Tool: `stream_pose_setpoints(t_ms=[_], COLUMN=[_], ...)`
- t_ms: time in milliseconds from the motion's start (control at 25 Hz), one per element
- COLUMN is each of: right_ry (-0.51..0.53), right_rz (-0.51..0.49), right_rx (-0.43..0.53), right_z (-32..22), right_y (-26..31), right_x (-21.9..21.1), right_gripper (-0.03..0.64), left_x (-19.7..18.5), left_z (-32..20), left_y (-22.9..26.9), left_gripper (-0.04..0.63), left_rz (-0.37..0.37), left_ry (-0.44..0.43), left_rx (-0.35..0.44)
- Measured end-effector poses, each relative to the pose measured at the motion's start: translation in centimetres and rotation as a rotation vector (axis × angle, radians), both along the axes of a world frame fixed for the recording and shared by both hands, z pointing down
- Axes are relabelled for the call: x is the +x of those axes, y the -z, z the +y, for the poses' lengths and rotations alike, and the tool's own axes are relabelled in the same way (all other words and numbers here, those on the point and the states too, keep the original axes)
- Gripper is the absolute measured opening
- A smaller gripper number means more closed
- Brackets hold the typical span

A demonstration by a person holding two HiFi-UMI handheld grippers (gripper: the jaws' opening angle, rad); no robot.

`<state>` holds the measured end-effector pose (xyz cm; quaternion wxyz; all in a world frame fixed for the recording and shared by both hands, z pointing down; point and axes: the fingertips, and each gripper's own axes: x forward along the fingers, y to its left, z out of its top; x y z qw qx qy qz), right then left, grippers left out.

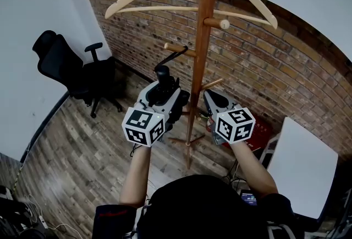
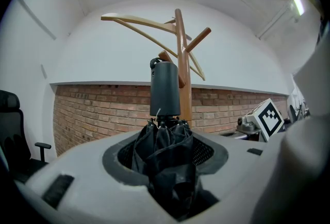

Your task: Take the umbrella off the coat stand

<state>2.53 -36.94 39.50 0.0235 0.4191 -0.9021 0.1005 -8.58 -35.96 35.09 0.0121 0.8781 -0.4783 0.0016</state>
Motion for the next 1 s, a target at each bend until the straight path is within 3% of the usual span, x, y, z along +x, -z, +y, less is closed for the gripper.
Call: stream_pose_setpoints(t_ms=[320,1000], right_ry=[0.023,0.041], right_rz=[-0.006,-0.007], right_rx=[0.007,-0.012], right_z=[0.1,1.4], right_y=[0.3,0.2], right_x=[-0.8,-2.3], right_gripper=[0.028,0.028], left_x=[-1.7,-3.0], left_z=[0.5,2.1], left_y=[0.9,-0.2], left_gripper=[0.225,0.225], left_rz=[0.031,-0.006], left_ry=[0.037,0.058], left_rx=[0.012,-0.017])
